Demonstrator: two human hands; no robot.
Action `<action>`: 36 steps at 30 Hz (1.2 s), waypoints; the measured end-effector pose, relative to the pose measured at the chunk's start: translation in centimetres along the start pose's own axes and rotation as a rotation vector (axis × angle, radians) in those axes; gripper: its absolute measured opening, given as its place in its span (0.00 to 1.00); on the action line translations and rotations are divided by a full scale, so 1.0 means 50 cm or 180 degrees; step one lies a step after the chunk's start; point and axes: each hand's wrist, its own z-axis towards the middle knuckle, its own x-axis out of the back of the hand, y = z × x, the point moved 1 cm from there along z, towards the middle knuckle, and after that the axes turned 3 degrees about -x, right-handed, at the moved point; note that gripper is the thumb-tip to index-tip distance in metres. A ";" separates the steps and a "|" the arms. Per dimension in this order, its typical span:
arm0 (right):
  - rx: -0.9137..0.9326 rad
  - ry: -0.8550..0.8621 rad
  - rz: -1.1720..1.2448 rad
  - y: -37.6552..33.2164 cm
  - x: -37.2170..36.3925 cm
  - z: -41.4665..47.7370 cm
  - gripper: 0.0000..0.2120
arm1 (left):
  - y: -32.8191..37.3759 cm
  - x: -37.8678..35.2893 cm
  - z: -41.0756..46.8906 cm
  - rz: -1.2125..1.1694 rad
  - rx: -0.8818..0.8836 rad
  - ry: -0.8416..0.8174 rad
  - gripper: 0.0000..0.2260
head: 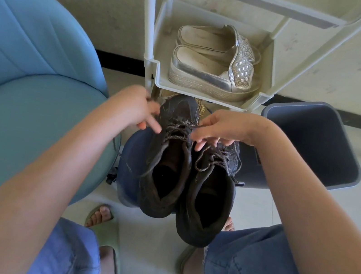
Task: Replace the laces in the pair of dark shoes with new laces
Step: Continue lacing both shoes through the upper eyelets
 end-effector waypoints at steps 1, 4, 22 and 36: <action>0.0090 0.0258 0.0109 -0.002 0.007 -0.005 0.14 | 0.007 0.004 0.000 -0.0270 -0.0239 0.0243 0.11; 0.0624 0.0910 0.0906 -0.029 0.016 -0.020 0.19 | 0.037 0.012 -0.011 -0.1164 -0.0808 0.0714 0.14; 0.2205 0.2979 0.1435 -0.260 0.045 -0.237 0.12 | 0.228 0.112 -0.190 -0.2756 -0.2226 0.0951 0.12; 0.1906 0.2851 0.1296 -0.262 0.034 -0.304 0.13 | 0.243 0.098 -0.242 -0.2413 -0.2338 0.0784 0.13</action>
